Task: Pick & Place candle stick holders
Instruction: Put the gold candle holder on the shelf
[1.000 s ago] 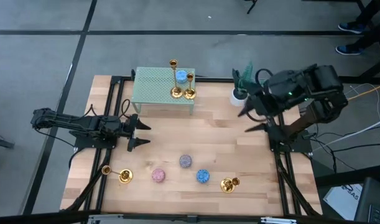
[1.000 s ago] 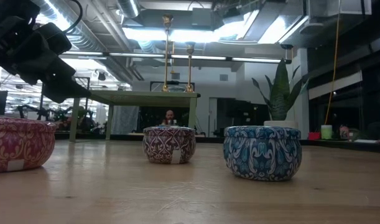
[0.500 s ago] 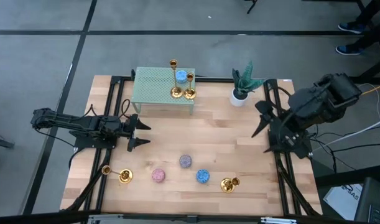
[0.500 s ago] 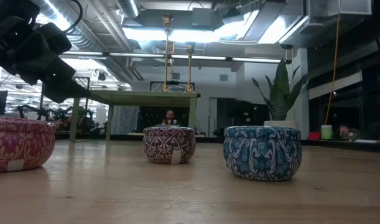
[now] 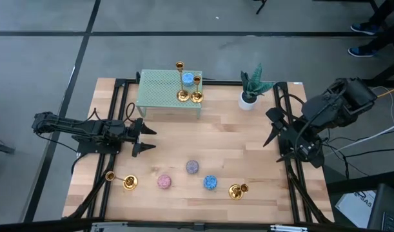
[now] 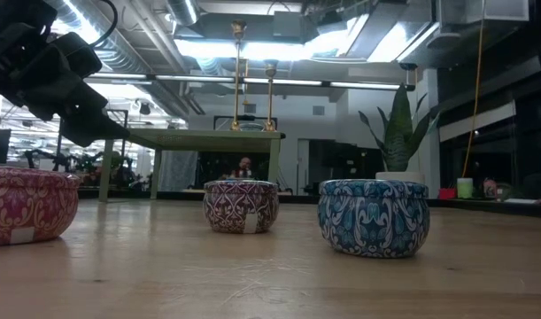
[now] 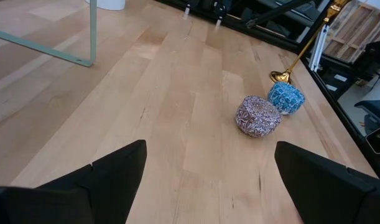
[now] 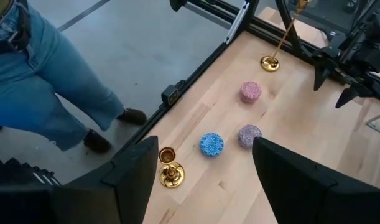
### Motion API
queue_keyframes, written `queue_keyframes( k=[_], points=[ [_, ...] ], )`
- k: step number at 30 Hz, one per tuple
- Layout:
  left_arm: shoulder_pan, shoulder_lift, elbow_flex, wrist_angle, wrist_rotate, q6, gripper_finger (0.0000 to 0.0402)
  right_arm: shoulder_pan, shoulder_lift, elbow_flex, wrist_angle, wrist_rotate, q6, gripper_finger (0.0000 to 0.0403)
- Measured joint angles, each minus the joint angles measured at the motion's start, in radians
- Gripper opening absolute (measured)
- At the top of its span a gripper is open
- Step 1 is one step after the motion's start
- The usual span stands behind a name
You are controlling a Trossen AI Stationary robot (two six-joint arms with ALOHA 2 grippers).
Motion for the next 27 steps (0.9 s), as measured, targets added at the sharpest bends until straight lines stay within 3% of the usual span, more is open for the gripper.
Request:
queue_keyframes(
  k=[7,18,27],
  points=[
    [0.000,0.000,0.000,0.000,0.000,0.000,0.0354,0.000,-0.001,-0.045,0.007,0.000,0.018,0.0266],
    [0.000,0.000,0.000,0.000,0.000,0.000,0.0353,0.005,-0.001,-0.347,0.227,0.008,0.193,0.0266],
    [0.000,0.000,0.000,0.000,0.000,0.000,0.0354,0.072,0.000,-0.525,0.453,0.008,0.406,0.0266]
  ],
)
